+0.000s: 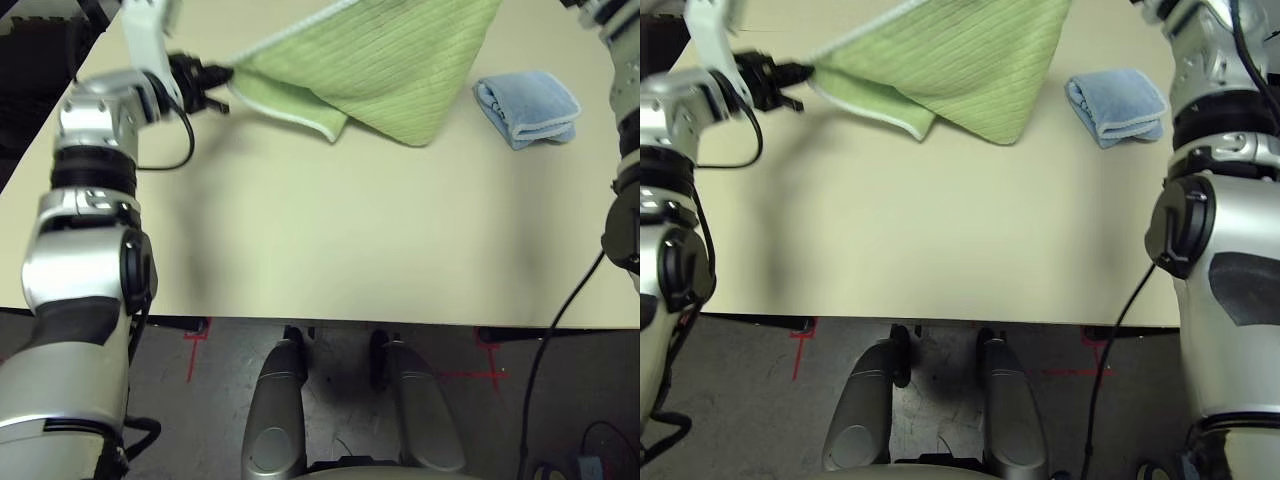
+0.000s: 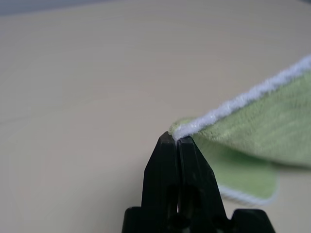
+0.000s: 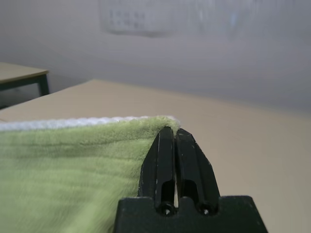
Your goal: Fold the towel and set it aside.
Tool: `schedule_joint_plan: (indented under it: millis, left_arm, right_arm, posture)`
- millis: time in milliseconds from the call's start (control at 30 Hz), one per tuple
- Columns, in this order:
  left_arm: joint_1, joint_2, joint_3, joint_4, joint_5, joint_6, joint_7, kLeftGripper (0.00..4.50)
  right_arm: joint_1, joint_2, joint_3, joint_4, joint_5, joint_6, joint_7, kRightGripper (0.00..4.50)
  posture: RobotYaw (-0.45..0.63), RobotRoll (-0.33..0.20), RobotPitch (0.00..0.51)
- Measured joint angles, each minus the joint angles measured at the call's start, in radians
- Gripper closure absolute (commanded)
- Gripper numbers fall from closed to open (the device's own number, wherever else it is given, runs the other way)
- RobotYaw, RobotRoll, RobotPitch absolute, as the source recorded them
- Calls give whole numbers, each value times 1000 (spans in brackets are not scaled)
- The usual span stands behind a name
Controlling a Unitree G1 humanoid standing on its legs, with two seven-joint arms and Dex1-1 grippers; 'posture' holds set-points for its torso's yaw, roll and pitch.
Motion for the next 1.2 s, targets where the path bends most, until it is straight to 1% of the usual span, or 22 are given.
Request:
schedule_joint_plan:
  millis: [100, 200, 267, 400, 533, 600, 667, 733, 800, 833, 900, 933, 1000, 1067, 1133, 1200]
  left_arm:
    - [-27, 2, 8, 70, 2, -28, 18, 4484]
    - [-50, 2, 7, 105, 9, -46, 16, 4484]
    - [-67, 8, 1, 126, 13, -43, -24, 4484]
    - [-68, 37, -32, 147, 39, 10, -137, 4484]
    - [-59, 38, -51, 147, 62, 45, -187, 4484]
    - [-50, 36, -55, 155, 73, 42, -159, 4484]
    - [-46, 14, -47, 184, 82, -16, -22, 4484]
    - [-46, -20, -33, 193, 89, -129, 132, 4484]
    - [-73, -51, 9, 212, 82, -281, 257, 4484]
    - [-94, -61, 33, 215, 70, -348, 294, 4484]
    - [-156, -78, 90, 216, 40, -478, 342, 4484]
    - [-187, -78, 114, 214, 25, -530, 349, 4484]
    - [-222, -76, 134, 199, 12, -591, 350, 4484]
    - [-198, -62, 120, 191, 26, -591, 340, 4484]
    - [-124, -40, 64, 196, 72, -512, 288, 4484]
    - [-45, -28, 0, 222, 121, -382, 208, 4484]
  right_arm:
    - [81, -43, -9, -60, 53, 234, 90, 4500]
    - [95, -91, 13, -107, 55, 403, 129, 4500]
    - [112, -130, 37, -165, 56, 495, 178, 4500]
    - [166, -171, 103, -232, 50, 592, 285, 4500]
    - [184, -172, 168, -231, 14, 594, 319, 4500]
    - [177, -167, 195, -220, -22, 535, 298, 4500]
    - [135, -125, 208, -174, -72, 384, 203, 4500]
    - [81, -67, 200, -113, -101, 180, 60, 4500]
    - [9, -13, 137, -40, -99, -67, -93, 4500]
    - [-25, -2, 104, -17, -87, -165, -139, 4500]
    - [-100, 11, 39, 7, -52, -333, -186, 4500]
    - [-127, 11, 17, 8, -39, -388, -187, 4500]
    - [-147, 10, -3, 8, -21, -437, -171, 4500]
    - [-112, 9, -5, 12, -18, -410, -117, 4500]
    - [-24, 6, 27, 18, -31, -319, -35, 4500]
    - [81, 5, 76, 29, -68, -256, 35, 4500]
  posture:
    - [40, 0, 273]
    - [38, 0, 279]
    - [34, 0, 285]
    - [37, 0, 289]
    - [37, 0, 291]
    - [35, 0, 292]
    - [29, 0, 295]
    - [31, 0, 297]
    - [30, 0, 298]
    - [30, 0, 298]
    - [30, 0, 299]
    - [30, 0, 299]
    - [25, 0, 301]
    - [20, 0, 300]
    - [23, 0, 300]
    - [20, 0, 300]
